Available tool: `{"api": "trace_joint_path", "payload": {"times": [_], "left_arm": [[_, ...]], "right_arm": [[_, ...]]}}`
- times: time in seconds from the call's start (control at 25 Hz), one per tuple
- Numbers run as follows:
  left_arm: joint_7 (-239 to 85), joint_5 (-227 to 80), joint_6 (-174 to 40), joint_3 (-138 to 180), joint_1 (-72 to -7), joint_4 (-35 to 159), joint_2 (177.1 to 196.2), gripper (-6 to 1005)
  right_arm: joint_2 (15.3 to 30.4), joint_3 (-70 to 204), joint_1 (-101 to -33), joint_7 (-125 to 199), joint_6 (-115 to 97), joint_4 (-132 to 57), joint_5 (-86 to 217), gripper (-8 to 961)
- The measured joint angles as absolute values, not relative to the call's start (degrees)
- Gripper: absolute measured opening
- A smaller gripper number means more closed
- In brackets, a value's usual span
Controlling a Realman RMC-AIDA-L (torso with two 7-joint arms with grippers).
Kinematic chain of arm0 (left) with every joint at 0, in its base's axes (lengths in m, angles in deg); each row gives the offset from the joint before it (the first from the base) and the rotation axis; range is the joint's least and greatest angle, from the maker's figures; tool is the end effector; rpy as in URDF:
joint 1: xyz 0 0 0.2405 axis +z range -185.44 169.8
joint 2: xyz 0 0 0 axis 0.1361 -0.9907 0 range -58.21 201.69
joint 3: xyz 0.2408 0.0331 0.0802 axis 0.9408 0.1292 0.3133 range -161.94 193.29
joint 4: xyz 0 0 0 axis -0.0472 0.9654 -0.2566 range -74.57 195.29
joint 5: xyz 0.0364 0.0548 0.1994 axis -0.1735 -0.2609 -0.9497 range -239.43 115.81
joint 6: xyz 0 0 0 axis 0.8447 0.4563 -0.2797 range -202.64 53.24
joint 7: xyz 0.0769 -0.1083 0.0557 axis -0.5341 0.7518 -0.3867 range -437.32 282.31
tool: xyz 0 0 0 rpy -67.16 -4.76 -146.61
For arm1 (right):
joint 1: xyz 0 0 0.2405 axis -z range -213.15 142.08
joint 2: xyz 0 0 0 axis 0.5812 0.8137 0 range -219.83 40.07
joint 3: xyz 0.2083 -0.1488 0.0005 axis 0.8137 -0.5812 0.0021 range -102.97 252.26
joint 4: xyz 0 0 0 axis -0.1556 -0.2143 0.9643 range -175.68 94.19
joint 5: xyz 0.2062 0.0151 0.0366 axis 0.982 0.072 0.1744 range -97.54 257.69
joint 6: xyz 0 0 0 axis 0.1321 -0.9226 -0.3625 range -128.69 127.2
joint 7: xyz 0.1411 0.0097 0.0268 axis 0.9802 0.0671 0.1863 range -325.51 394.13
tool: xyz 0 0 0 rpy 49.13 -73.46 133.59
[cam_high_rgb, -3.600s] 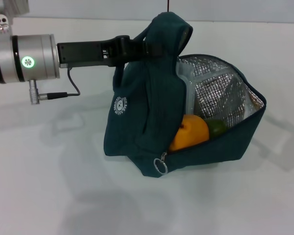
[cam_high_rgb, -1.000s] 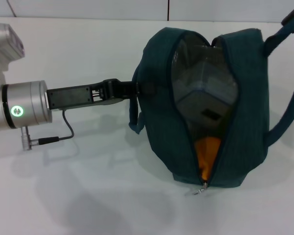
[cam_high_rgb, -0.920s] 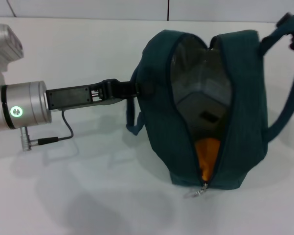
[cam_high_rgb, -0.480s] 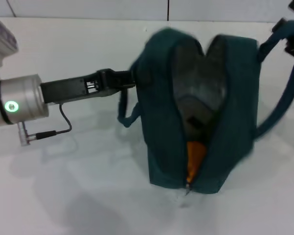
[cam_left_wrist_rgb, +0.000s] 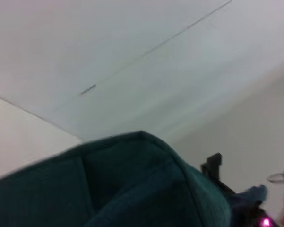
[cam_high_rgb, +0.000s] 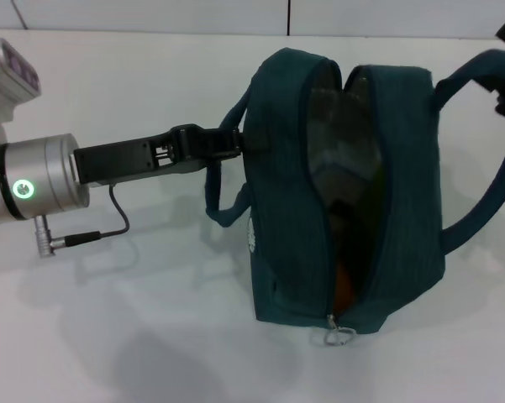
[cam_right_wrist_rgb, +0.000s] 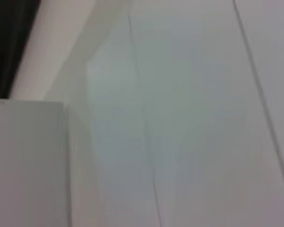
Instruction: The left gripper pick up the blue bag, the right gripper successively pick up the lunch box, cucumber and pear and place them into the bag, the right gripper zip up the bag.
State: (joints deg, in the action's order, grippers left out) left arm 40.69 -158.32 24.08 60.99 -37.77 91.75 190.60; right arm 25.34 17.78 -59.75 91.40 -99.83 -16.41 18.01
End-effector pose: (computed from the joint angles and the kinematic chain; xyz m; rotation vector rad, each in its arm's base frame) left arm -0.2255 0.3138 -0.0008 2.3169 1.4747 1.1646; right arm 0.2422 0.3107 0.0434 -2.2271 0.2610 1.4263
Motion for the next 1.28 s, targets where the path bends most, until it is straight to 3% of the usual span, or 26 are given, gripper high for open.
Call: {"api": "trace_joint_path", "payload": {"times": [0.52,0.84,1.04,1.16,1.28], "left_arm": [[38.0,-159.7,14.6,61.0,-37.0,89.0,190.41,68],[37.1,-159.8,14.6,61.0,-37.0,88.9,190.61,68],[36.5,-159.8,14.5,61.0,-37.0,88.9,190.86,68],[36.4,-159.7,14.4,61.0,-37.0,88.9,190.96,68],[36.4,-159.6,14.2,61.0,-37.0,88.8,191.00,68]], "right_arm": [[24.97,14.6,-59.6,97.4,-90.1,-16.9,13.0,693],[23.60,14.9,-57.6,102.2,-98.3,-16.9,11.5,688],[24.46,16.3,-55.8,97.9,-105.9,-16.4,11.8,685],[24.61,14.3,-57.4,98.7,-113.9,-16.3,8.9,683],[23.85,12.4,-60.8,101.7,-120.5,-16.2,2.1,682]]}}
